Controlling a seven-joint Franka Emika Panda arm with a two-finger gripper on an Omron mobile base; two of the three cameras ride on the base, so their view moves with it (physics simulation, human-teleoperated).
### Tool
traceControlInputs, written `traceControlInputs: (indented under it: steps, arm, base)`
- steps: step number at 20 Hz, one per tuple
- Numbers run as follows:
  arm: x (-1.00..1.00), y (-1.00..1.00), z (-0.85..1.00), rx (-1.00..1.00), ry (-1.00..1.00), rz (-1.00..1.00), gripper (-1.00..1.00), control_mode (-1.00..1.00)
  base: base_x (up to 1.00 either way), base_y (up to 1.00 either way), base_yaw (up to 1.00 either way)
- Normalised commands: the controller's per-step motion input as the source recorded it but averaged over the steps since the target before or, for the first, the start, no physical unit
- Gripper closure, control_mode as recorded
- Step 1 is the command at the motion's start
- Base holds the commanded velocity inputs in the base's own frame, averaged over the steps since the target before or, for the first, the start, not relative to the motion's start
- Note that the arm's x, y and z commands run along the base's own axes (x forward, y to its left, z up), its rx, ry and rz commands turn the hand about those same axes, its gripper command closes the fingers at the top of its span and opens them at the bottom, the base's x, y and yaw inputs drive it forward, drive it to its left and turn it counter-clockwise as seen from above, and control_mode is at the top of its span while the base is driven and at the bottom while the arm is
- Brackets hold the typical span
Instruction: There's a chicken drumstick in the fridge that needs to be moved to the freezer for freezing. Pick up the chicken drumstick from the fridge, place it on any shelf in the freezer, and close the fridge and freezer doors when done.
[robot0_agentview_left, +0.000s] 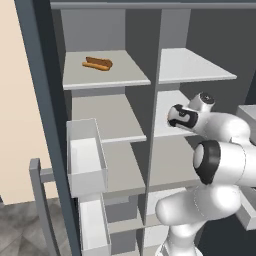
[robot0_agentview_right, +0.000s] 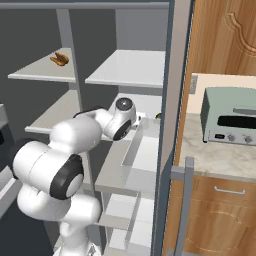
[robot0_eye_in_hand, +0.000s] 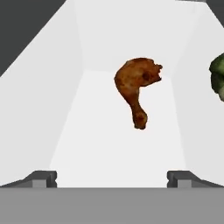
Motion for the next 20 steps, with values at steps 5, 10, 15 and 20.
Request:
traceControlInputs:
  steps: [5, 10, 15, 20]
  arm:
    - [0.46, -0.10, -0.02, 0.01, 0.08, 0.00, -1.00, -1.00]
    - [0.45, -0.13, -0.07, 0.00, 0.08, 0.00, -1.00, -1.00]
    - [0.37, -0.12, -0.17, 0.00, 0.02, 0.00, -1.00, -1.00]
    - [0.16, -0.10, -0.39, 0.02, -0.07, 0.00, -1.00, -1.00]
  base:
    - [0.00, 0.00, 0.00]
    - [0.00, 0.00, 0.00]
    - [0.00, 0.00, 0.00]
    - [0.00, 0.00, 0.00]
